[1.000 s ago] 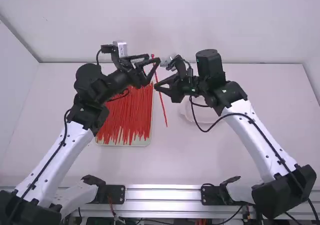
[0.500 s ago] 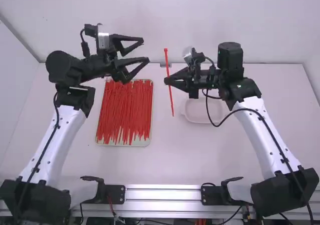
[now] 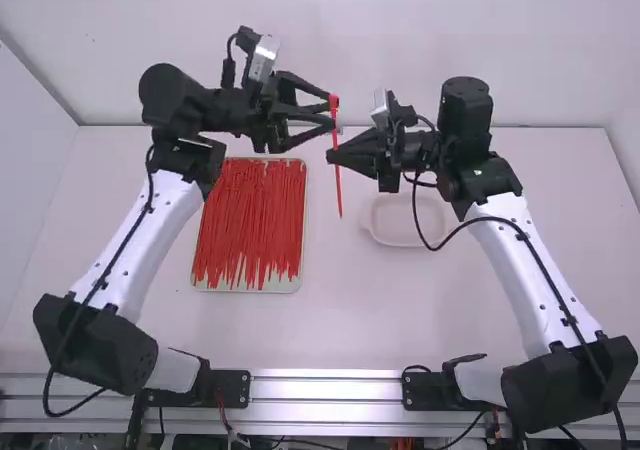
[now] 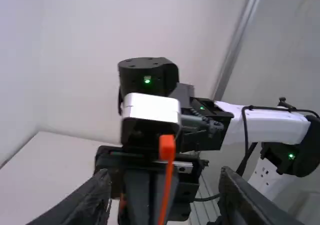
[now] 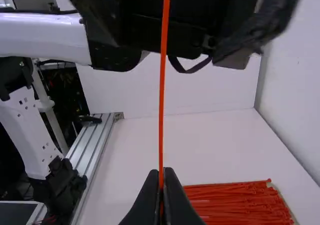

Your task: Fasten the cable tie

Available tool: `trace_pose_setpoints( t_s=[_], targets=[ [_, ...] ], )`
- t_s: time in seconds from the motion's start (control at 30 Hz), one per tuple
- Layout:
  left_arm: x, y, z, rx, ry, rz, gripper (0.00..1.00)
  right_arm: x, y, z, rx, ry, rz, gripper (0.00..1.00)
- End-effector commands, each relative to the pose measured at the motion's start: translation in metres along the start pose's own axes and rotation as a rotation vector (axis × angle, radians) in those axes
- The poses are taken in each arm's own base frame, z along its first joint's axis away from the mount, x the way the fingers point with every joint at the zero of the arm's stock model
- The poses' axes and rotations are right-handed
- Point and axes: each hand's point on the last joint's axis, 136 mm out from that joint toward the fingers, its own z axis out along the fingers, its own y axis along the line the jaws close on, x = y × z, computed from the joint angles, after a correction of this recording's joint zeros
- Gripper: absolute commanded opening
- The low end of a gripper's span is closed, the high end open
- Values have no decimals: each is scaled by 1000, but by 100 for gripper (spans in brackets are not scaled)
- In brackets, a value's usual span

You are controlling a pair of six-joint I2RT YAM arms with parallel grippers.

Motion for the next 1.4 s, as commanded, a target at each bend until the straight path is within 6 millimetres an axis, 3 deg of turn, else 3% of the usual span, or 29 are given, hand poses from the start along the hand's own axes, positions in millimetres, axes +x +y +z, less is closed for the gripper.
trace_pose_setpoints(
  t_s=[0.0,0.07,0.17,0.27,0.47,0.53,0.57,0.6,0.63,0.87,1.0,1.13,1.37],
  targets=[
    [-8,-11,3,20,4,49,44,-6,0,0,-14,-6,6,0],
    [-9,-8,2,5,-5,35,39,-6,0,0,-13,-6,16,0],
    [-9,-8,5,7,-9,35,18,-6,0,1,-14,-6,14,0],
    [-11,-6,4,-8,-22,34,4,-6,0,1,-15,-6,14,0],
    [-14,-5,6,-19,-38,36,2,-6,3,1,-32,-10,13,0],
    [-15,-3,5,-27,-43,36,2,-7,4,0,-36,-11,11,24],
    [-15,-3,5,-27,-43,36,2,-7,4,0,-36,-11,11,24],
    [-16,-1,3,-38,-47,35,2,-7,4,0,-36,-11,12,56],
    [-17,1,1,-48,-52,35,2,-7,3,0,-34,-12,3,99],
    [-29,32,-27,-198,-121,-17,2,-11,2,-1,-30,-19,-28,99],
    [-31,45,-41,-259,-145,-48,2,-8,-8,-7,23,-10,-8,99],
    [-36,44,-44,-265,-156,-44,2,-3,-30,-14,145,11,-2,99],
    [-52,58,-47,-330,-141,-74,2,-21,-30,-13,139,-22,-157,99]
  ],
)
